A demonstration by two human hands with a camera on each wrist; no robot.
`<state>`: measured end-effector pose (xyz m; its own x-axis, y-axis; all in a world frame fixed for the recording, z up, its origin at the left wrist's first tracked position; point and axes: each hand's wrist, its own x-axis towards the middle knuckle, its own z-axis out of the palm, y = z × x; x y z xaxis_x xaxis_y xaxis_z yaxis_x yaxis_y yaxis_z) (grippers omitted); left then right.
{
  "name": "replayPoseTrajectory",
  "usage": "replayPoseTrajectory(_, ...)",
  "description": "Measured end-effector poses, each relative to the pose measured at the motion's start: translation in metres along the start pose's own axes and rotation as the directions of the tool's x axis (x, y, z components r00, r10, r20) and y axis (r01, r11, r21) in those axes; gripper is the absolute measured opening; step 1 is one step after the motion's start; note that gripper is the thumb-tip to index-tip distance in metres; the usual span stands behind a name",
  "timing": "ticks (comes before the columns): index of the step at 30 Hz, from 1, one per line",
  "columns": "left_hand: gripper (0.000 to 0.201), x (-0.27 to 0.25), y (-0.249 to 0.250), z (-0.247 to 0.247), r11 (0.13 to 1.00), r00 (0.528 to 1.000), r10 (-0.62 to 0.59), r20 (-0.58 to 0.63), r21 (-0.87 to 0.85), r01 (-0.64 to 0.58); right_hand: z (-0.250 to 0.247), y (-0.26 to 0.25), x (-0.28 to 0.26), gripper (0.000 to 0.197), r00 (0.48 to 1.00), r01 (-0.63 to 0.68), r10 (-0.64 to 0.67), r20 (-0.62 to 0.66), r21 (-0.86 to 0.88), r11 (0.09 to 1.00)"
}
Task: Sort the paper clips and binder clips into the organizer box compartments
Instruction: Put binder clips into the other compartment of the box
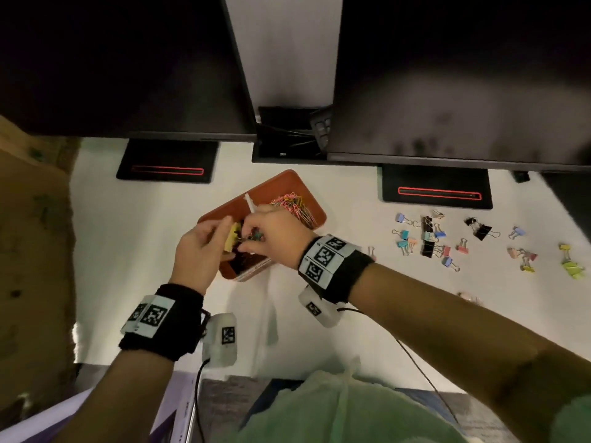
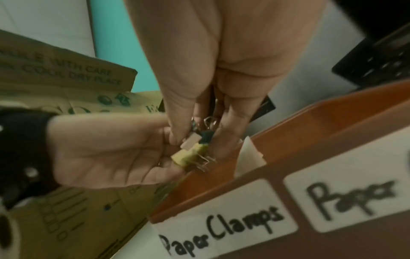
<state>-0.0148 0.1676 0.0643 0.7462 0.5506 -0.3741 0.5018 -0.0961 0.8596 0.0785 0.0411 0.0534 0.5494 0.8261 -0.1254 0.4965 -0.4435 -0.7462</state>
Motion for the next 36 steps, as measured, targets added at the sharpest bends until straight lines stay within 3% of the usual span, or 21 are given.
replayPoseTrajectory(2,0.059,0.001,0.001,-0.009,0.993,0.987,-0.105,0.120,-0.043,0.111,0.010,-0.008,0.015,0.031,0.999,-0.042,0.042,0.029,-0.001,0.999)
replayPoseTrajectory(4,0.071,-0.001,0.003,-0.014,0.997,0.982,-0.076,0.176,0.034,0.071,0.010,-0.010,0.016,0.039,0.998,-0.060,0.060,0.018,0.022,0.998)
replayPoseTrajectory(8,0.052,-0.015,0.019,-0.004,0.983,0.982,0.147,0.121,0.088,-0.158,-0.012,0.012,-0.014,0.031,0.995,-0.001,0.009,-0.094,0.084,0.996)
replayPoseTrajectory(10,0.043,-0.023,0.030,0.016,0.949,0.950,0.284,0.129,0.107,-0.298,-0.028,0.040,-0.039,0.029,0.985,-0.049,0.063,-0.162,0.087,0.995)
replayPoseTrajectory(14,0.019,-0.028,0.035,0.080,0.887,0.867,0.368,0.335,0.153,-0.436,-0.062,0.116,-0.098,0.045,0.894,-0.364,0.328,-0.306,-0.067,0.929)
replayPoseTrajectory(16,0.024,-0.025,0.027,0.117,0.863,0.819,0.348,0.455,0.187,-0.470,-0.081,0.145,-0.124,0.057,0.818,-0.538,0.483,-0.313,-0.121,0.834)
replayPoseTrajectory(19,0.032,-0.018,0.013,0.171,0.793,0.754,0.304,0.583,0.284,-0.539,-0.100,0.173,-0.151,0.069,0.746,-0.658,0.615,-0.257,-0.145,0.739)
replayPoseTrajectory(21,0.036,-0.011,0.003,0.200,0.758,0.739,0.245,0.627,0.352,-0.550,-0.103,0.183,-0.159,0.074,0.743,-0.669,0.643,-0.187,-0.167,0.724)
replayPoseTrajectory(25,0.037,0.001,-0.018,0.235,0.743,0.776,0.105,0.622,0.470,-0.477,-0.099,0.196,-0.159,0.077,0.779,-0.621,0.620,-0.093,-0.252,0.742)
replayPoseTrajectory(29,0.016,0.003,-0.025,0.242,0.702,0.788,0.142,0.599,0.500,-0.507,-0.102,0.209,-0.154,0.069,0.797,-0.598,0.600,-0.068,-0.227,0.769)
replayPoseTrajectory(32,0.005,0.006,-0.025,0.242,0.709,0.760,0.116,0.640,0.482,-0.514,-0.107,0.213,-0.154,0.046,0.804,-0.587,0.593,-0.042,-0.205,0.783)
replayPoseTrajectory(36,0.005,0.009,-0.027,0.244,0.722,0.762,0.096,0.641,0.482,-0.496,-0.107,0.217,-0.154,0.021,0.827,-0.551,0.562,-0.018,-0.226,0.804)
